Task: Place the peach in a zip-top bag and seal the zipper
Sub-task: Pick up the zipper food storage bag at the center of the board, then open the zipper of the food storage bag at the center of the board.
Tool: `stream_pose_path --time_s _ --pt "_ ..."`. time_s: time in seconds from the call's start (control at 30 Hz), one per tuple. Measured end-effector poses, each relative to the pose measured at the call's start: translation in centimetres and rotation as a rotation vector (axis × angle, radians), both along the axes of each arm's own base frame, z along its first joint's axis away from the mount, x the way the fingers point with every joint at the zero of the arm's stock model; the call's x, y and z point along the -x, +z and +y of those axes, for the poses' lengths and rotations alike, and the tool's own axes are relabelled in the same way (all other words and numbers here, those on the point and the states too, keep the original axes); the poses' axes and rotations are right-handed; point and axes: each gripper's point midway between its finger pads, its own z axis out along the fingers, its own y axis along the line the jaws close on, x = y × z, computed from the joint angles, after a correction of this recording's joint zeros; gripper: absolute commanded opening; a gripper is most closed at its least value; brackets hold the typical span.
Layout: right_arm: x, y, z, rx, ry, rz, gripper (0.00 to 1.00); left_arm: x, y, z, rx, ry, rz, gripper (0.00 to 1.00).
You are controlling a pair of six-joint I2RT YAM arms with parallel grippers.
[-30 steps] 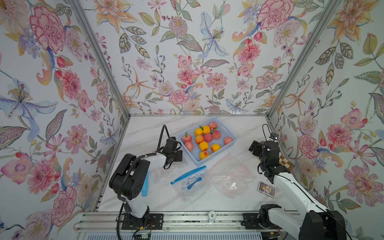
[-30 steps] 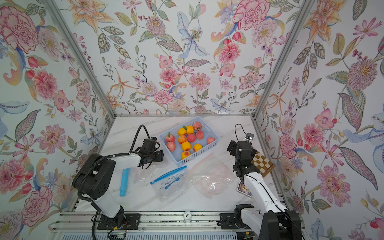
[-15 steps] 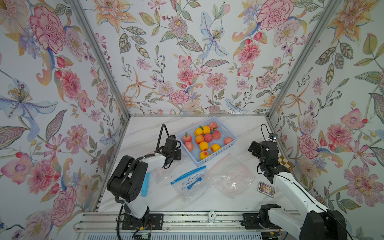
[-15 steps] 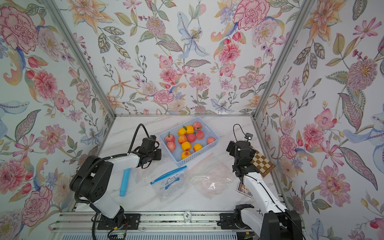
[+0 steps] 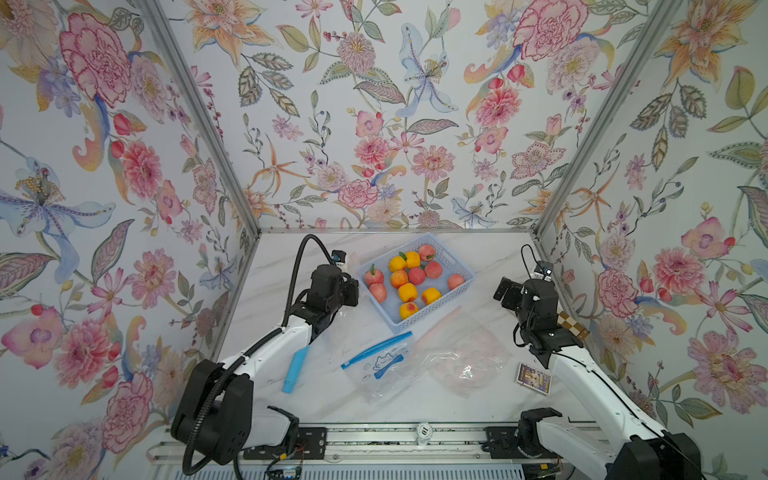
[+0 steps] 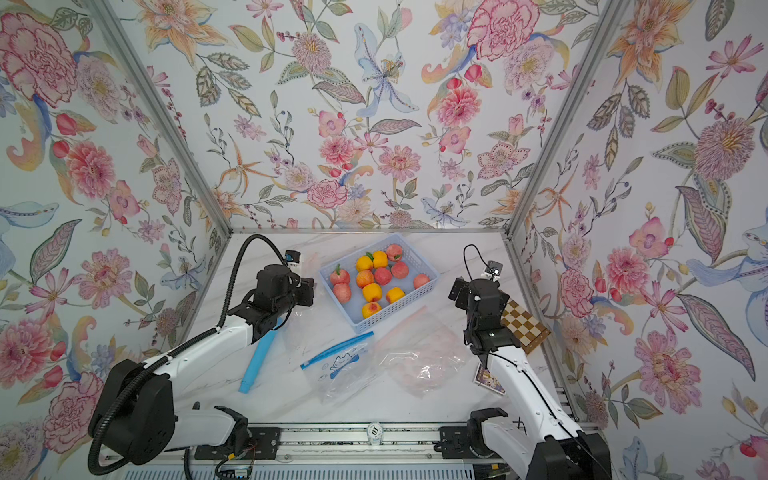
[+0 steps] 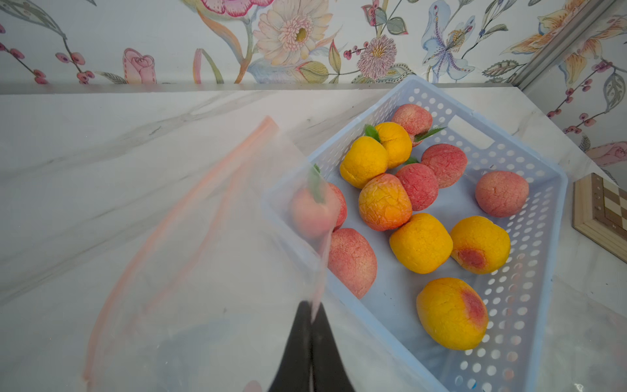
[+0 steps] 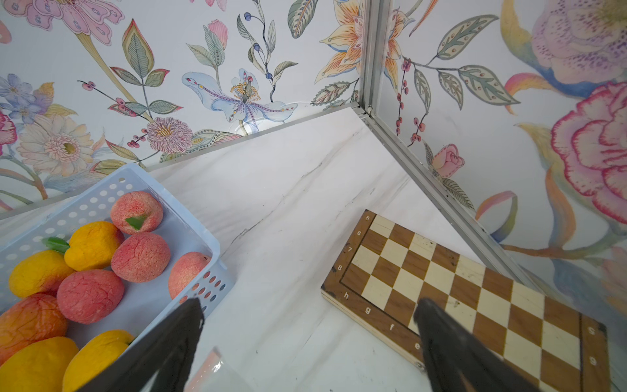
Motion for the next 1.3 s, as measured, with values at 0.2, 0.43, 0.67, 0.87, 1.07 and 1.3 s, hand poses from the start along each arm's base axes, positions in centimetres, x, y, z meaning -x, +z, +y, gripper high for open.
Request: stream_pose_path --time_s 0.2,0.43,0.67,0.87,1.07,1.3 --pt "-0.3 1.6 0.7 -0.006 0.02 -0.014 0.99 0.2 2.1 -0.5 -0.036 -0.075 -0.096 0.0" --pt "-0.6 4.7 1.4 -0.057 0.04 -0.02 0.99 2.1 5.1 -0.9 -0.101 -0.195 -0.295 0.0" --pt "-1.8 8.3 4.5 -0.201 0.157 -0.009 0.99 4.4 9.1 -1.4 -0.184 -0.309 -0.545 0.0" --pt "-3.4 9.5 9.7 -0.377 0.371 0.068 0.94 7.0 9.8 -2.8 -0.265 -0.464 -0.723 0.0" --pt "-4.0 9.9 15.9 -0.559 0.615 0.168 0.86 9.4 9.3 -4.3 -0.347 -0.628 -0.859 0.0" --pt "-4.5 10.7 21.8 -0.68 0.833 0.265 0.66 10.9 9.6 -5.5 -0.395 -0.749 -0.964 0.0"
